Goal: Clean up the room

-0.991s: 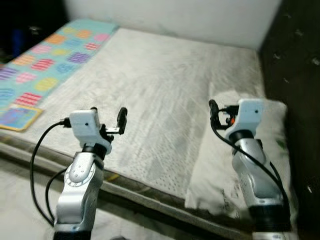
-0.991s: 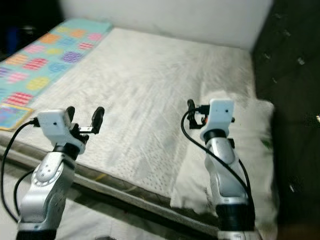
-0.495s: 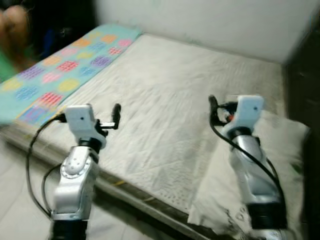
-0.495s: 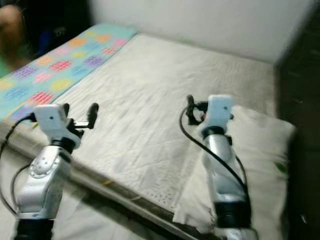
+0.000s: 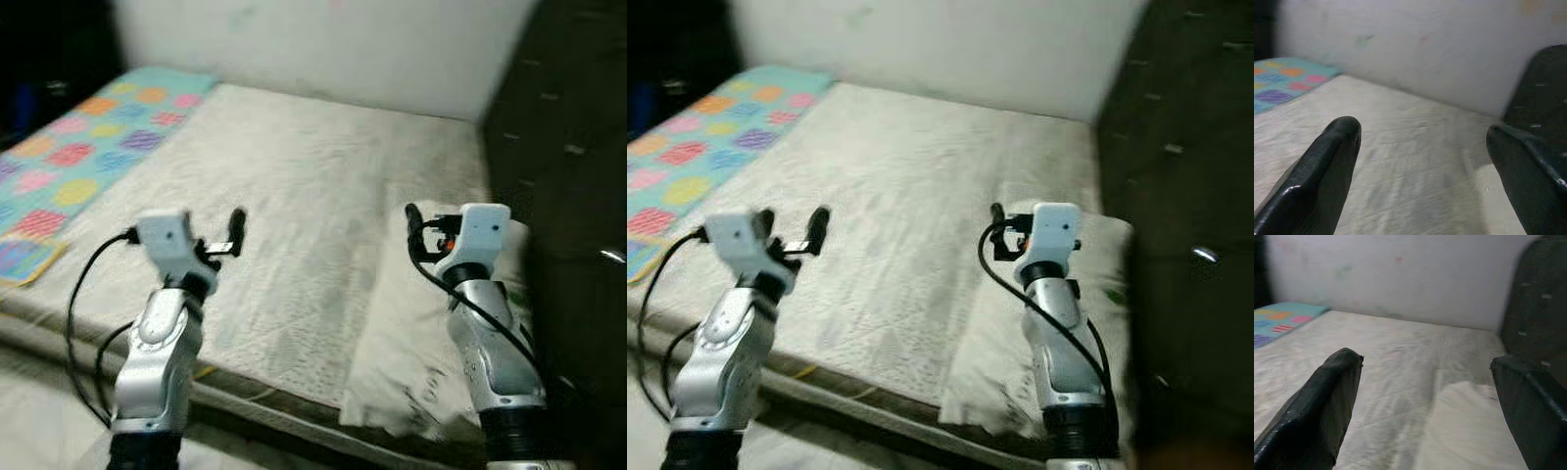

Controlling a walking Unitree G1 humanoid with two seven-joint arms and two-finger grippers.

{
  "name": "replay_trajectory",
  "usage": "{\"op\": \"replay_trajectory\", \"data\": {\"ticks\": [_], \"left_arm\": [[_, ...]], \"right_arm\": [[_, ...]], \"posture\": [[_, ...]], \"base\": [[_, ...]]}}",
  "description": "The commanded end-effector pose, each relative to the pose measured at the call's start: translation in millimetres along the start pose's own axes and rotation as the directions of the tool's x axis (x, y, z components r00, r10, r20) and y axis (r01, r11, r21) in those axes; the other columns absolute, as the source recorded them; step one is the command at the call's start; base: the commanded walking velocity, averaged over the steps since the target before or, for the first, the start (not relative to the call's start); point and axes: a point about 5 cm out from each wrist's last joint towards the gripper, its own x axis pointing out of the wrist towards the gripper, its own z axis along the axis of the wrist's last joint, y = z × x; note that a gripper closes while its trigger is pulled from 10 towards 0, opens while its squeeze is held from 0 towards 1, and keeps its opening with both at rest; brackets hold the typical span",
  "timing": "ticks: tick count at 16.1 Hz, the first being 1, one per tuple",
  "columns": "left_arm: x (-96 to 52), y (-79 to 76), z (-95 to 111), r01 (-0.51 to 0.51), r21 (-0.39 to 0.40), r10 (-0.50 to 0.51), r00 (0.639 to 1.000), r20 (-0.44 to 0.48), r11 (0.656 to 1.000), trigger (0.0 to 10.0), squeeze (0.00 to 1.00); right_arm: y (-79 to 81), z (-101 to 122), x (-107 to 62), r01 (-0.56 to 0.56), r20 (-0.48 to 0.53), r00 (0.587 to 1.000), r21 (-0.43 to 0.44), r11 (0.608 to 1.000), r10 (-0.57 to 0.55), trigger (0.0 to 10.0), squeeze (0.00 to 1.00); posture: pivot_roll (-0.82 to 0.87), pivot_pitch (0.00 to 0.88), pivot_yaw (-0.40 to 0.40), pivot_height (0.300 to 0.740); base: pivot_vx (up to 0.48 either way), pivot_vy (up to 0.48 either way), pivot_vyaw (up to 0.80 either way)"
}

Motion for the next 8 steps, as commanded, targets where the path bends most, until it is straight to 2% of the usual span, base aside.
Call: {"op": "replay_trajectory", "data": {"ticks": [1,3,4,5,8], "left_arm": [[2.1,-5.0,-2.2,0.029,-0.018,-0.03,0.999,-0.021,0.999,10.0,0.0],[3.3,-11.1,-3.6,0.044,-0.054,-0.046,0.998,-0.037,0.998,10.0,0.0],[3.7,-9.3,-2.7,0.027,-0.014,-0.027,0.999,-0.025,1.0,10.0,0.0],[3.8,-7.0,-2.6,0.027,-0.015,-0.027,0.999,-0.025,1.0,10.0,0.0],[4.9,-1.5,-2.4,0.025,-0.002,-0.025,0.999,-0.024,1.0,10.0,0.0]], "right_arm": [[-1.0,3.1,3.3,0.004,0.01,1.0,-0.001,1.0,-0.004,10.0,0.0],[-2.4,3.5,4.6,0.012,0.014,1.0,-0.003,1.0,-0.012,10.0,0.0],[-8.6,3.1,2.5,0.038,0.02,0.999,-0.001,0.999,-0.038,10.0,0.0],[-10.2,2.1,0.8,0.041,0.021,0.999,-0.002,0.999,-0.041,10.0,0.0],[-10.1,-1.7,1.5,0.039,0.019,0.999,-0.014,0.999,-0.039,10.0,0.0]], "posture": [[-0.05,0.0,-0.009,0.74],[-0.05,0.0,0.0,0.74],[-0.06,0.0,0.009,0.74],[-0.06,0.0,0.014,0.74],[-0.06,0.0,0.018,0.74]], "base": [[0.0,0.0,-0.8],[0.0,0.0,-0.8],[0.0,0.0,-0.8],[0.0,0.0,-0.41],[0.0,0.0,0.0]]}}
